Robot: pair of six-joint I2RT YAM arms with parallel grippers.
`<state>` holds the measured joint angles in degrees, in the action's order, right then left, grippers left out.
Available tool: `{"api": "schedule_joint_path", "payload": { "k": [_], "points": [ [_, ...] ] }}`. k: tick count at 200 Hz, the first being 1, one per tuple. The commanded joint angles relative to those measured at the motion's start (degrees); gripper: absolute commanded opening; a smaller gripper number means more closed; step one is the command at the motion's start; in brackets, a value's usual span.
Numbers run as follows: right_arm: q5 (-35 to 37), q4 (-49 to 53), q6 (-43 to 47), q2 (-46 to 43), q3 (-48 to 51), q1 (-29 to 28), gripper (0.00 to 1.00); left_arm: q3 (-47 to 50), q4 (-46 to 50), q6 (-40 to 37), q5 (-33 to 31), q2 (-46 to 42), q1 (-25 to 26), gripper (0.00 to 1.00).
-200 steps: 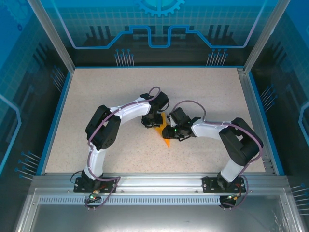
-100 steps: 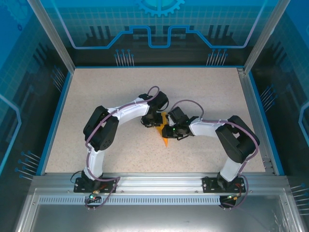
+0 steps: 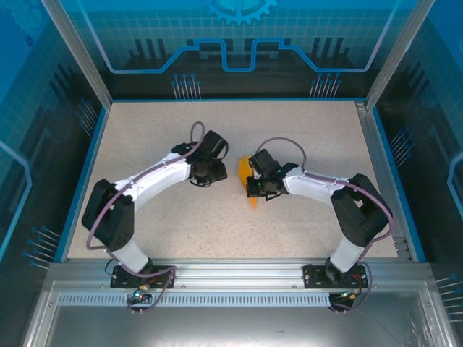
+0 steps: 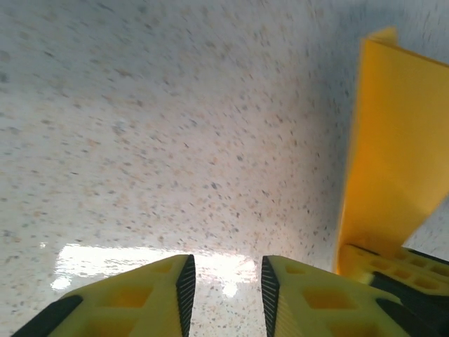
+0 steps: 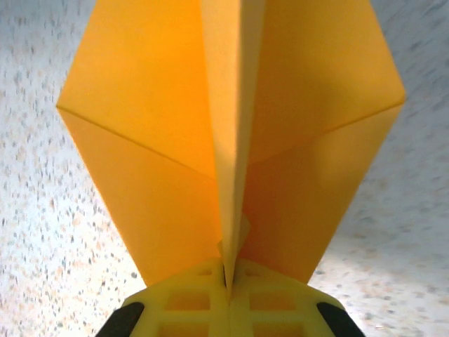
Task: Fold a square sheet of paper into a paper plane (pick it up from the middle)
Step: Move the paper plane to the center of the table.
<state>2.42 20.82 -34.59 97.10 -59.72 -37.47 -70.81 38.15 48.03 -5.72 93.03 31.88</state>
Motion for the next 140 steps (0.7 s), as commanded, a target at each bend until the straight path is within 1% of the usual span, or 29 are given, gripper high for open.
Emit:
{"api": "schedule_joint_path", "payload": {
  "k": [1,24,50,64,115,140],
  "points": [
    [6.9,10.7,2.0,2.5,-6.1,-0.7,0.05,4.2,-3.0,3.1,-1.8,-3.5,-2.4,0.35],
    [7.3,14.6,2.2,7.0,-11.3,-0.8,0.06,6.0,-3.1,3.2,-1.4,-4.5,-4.1,0.35],
    [7.9,17.0,1.3,11.1,-15.8,-0.7,0.08,6.9,-3.0,3.0,-0.7,-4.7,-4.5,0.35],
    [8.0,17.7,0.7,13.1,-17.7,-0.8,0.08,7.2,-3.3,3.0,-0.6,-4.7,-4.6,0.35],
    [8.2,18.0,-1.8,18.0,-20.1,-1.3,0.09,7.7,-3.4,2.7,-0.3,-4.4,-5.1,0.34],
    [8.1,17.6,-2.7,19.5,-20.3,-1.7,0.14,7.8,-3.4,2.6,-0.2,-4.4,-5.2,0.34]
  ]
}}
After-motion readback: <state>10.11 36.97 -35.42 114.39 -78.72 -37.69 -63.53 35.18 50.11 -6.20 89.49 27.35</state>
